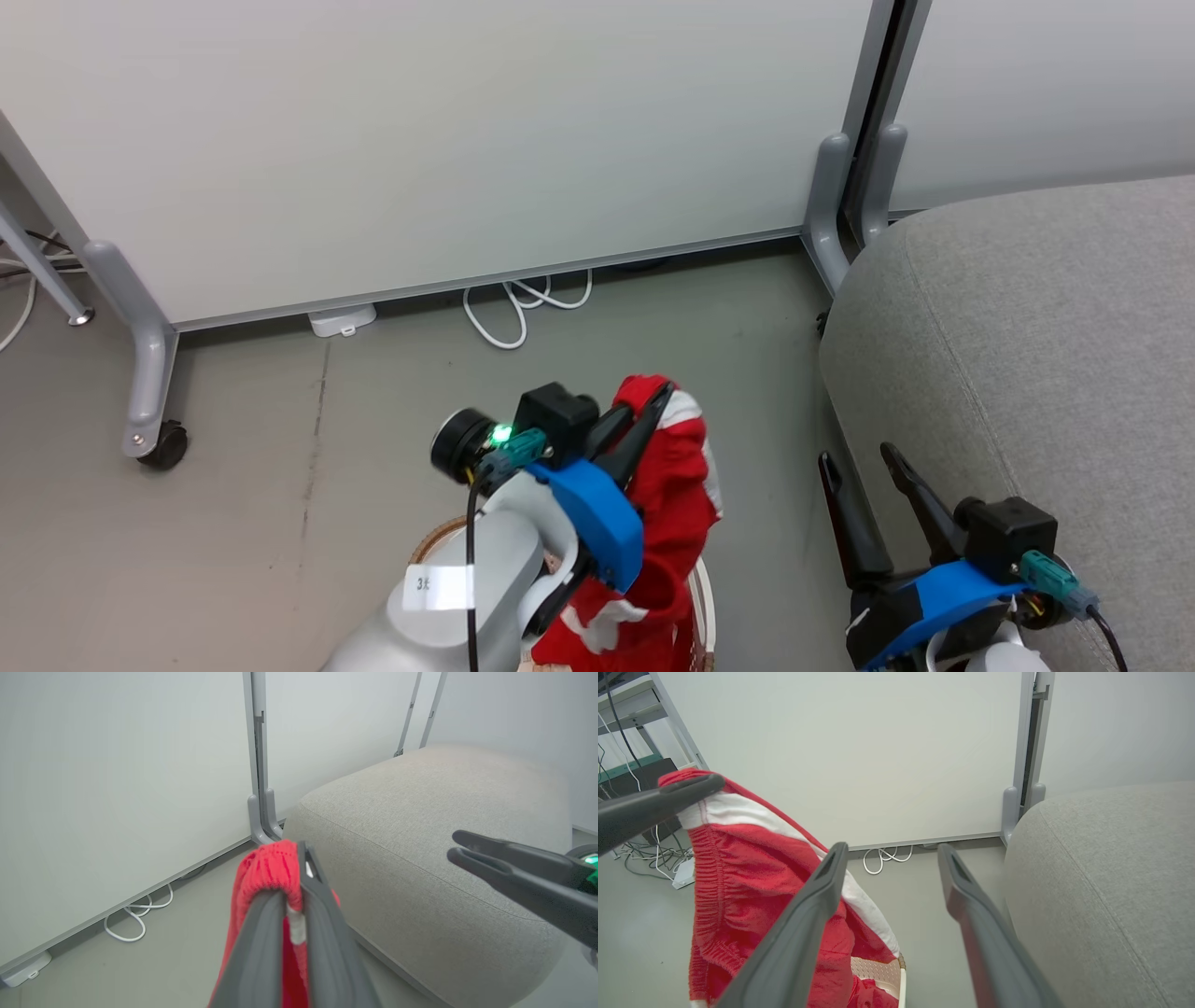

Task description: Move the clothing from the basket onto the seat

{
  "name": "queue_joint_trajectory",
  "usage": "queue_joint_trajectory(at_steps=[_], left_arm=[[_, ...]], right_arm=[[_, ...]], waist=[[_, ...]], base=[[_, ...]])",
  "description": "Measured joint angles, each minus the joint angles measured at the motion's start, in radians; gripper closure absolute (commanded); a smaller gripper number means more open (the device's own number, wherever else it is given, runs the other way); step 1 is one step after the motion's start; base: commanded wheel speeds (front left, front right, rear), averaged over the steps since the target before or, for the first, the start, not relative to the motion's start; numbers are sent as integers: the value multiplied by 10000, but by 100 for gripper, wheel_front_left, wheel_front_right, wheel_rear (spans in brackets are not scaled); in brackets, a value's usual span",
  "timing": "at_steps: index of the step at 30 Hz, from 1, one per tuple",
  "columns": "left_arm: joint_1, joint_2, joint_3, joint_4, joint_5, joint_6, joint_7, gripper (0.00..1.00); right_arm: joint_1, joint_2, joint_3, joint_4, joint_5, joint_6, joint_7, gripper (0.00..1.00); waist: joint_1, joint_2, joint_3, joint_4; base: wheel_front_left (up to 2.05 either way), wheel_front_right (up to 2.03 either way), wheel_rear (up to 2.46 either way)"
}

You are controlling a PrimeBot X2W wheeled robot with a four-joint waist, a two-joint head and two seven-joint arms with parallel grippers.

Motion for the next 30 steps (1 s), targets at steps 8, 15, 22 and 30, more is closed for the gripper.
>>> queue_joint_trajectory(at_steps=[8,15,22,30], left_arm=[[-1109,-4,-1089,-614,-955,0,2,100],[-2113,-6,-2038,-988,-1772,17,148,100],[-2736,-2,-2773,-1197,-2706,251,374,100],[-2976,-2,-3252,-1101,-3287,360,391,100]], right_arm=[[306,-2,35,-138,0,0,159,0],[348,-2,188,-161,23,0,184,0],[415,-2,324,-146,79,0,188,0],[522,-2,393,-155,79,0,253,0]], waist=[[1,0,-193,196],[1,1,-339,262],[1,0,-490,207],[2,0,-474,133]], base=[[0,0,0],[0,0,0],[0,0,0],[0,0,0]])
